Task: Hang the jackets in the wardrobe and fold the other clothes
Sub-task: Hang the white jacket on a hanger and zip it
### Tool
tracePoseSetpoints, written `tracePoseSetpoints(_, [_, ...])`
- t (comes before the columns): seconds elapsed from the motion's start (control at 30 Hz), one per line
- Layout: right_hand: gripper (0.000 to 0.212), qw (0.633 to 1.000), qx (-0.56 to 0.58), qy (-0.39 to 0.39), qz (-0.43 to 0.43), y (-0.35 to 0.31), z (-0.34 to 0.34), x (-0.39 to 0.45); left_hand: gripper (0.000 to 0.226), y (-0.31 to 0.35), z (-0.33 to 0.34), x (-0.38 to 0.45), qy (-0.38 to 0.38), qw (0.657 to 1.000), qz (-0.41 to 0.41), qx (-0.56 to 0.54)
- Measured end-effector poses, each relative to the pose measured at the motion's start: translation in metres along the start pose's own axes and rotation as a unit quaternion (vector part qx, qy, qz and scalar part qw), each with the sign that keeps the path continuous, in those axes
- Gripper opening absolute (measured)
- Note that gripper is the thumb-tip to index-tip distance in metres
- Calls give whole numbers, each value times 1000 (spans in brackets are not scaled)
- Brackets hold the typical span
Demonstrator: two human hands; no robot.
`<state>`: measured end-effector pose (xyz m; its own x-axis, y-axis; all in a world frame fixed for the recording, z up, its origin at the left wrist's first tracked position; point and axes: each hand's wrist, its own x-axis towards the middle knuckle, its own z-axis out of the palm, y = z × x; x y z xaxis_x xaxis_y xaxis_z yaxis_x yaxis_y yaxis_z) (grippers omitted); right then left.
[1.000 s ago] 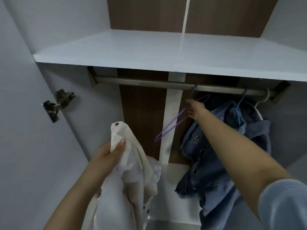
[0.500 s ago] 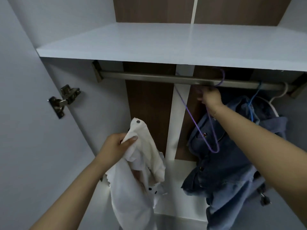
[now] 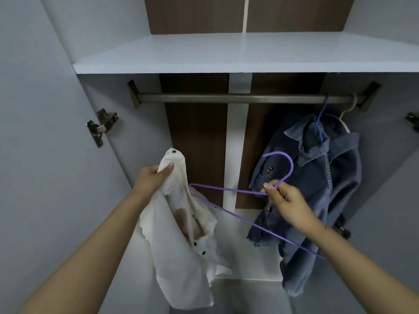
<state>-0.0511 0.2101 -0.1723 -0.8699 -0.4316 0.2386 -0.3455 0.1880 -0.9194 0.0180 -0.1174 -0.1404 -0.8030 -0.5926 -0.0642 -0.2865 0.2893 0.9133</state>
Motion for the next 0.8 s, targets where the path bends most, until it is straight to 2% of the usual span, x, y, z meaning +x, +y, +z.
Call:
tracePoseSetpoints(0.13, [32, 1000, -8, 10, -1, -4, 7, -38, 40, 4, 1, -19, -33, 993, 50, 100])
tracePoseSetpoints(0.27, [20, 999, -35, 19, 8, -8, 37, -60, 33, 14, 9, -55, -90, 970, 116, 192])
tracePoseSetpoints(0.37, [20, 999, -42, -3, 16, -14, 68, -61, 38, 28, 24, -86, -99, 962, 149, 205])
tracePoseSetpoints(0.43, [22, 998, -46, -34, 3, -18, 89, -62, 37, 34, 35, -104, -120, 966, 157, 167])
tracePoseSetpoints(0.5, [30, 1000, 4, -25, 1, -24, 99, -64, 38, 38, 44, -115, -124, 969, 157, 145])
tracePoseSetpoints(0.57, [31, 998, 62, 11, -2, -28, 91, -60, 28, 37, 44, -116, -101, 964, 158, 190])
tracePoseSetpoints(0.63, [29, 994, 102, 36, -11, -31, 77, -52, 26, 32, 38, -116, -85, 934, 182, 294])
tracePoseSetpoints(0.73, [27, 991, 132, 17, -14, -40, 62, -38, 38, 22, 31, -112, -5, 834, 272, 479])
tracePoseSetpoints(0.8, [26, 993, 111, -9, -38, -44, 57, -30, 46, 25, 31, -109, -14, 809, 327, 489])
